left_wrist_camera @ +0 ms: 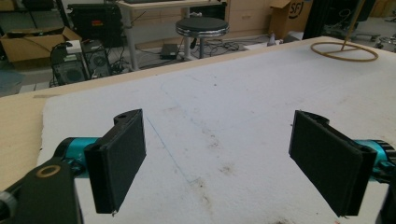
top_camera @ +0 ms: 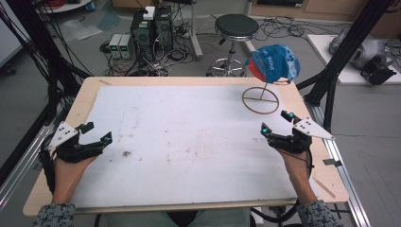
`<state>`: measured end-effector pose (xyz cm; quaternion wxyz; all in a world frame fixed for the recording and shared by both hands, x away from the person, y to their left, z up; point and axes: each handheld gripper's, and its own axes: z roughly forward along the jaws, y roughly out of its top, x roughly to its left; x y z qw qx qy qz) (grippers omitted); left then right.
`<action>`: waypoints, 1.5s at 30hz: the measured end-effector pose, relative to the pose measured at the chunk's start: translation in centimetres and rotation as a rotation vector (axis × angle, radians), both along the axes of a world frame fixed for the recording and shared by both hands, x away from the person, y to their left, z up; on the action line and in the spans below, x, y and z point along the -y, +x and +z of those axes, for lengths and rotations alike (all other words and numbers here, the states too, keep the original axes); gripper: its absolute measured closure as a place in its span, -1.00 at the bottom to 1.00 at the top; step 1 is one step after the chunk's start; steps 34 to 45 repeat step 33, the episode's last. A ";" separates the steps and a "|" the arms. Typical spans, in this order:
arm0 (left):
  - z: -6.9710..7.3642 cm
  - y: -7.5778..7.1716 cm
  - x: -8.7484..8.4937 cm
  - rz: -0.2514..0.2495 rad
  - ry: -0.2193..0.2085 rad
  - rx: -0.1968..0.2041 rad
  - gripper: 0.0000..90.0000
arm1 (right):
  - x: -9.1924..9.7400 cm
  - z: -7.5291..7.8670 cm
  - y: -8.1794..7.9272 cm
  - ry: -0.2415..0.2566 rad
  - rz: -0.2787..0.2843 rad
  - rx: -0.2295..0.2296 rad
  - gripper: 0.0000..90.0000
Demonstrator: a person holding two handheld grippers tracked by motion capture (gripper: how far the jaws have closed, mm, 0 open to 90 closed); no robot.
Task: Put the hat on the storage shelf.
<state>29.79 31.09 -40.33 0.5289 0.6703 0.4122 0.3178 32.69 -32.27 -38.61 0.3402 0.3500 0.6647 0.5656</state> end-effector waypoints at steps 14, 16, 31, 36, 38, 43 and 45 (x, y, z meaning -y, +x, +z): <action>-0.6 -0.1 0.1 -0.002 0.011 -0.016 -0.58 | -0.2 -3.4 0.3 -0.037 -0.088 -0.053 -0.76; -0.5 -0.2 -0.1 0.006 0.005 -0.011 -0.58 | -0.1 -3.5 0.4 -0.037 -0.086 -0.062 -0.76; -0.5 -0.2 -0.1 0.005 0.008 -0.013 -0.58 | -0.3 -3.5 0.3 -0.044 -0.070 -0.077 -0.76; -0.5 -0.2 -0.2 0.006 0.007 -0.012 -0.58 | -0.3 -3.5 0.4 -0.047 -0.069 -0.077 -0.76; -0.5 -0.2 -0.2 0.006 0.007 -0.012 -0.58 | -0.3 -3.5 0.4 -0.047 -0.069 -0.077 -0.76; -0.5 -0.2 -0.2 0.006 0.007 -0.012 -0.58 | -0.3 -3.5 0.4 -0.047 -0.069 -0.077 -0.76; -0.5 -0.2 -0.2 0.006 0.007 -0.012 -0.58 | -0.3 -3.5 0.4 -0.047 -0.069 -0.077 -0.76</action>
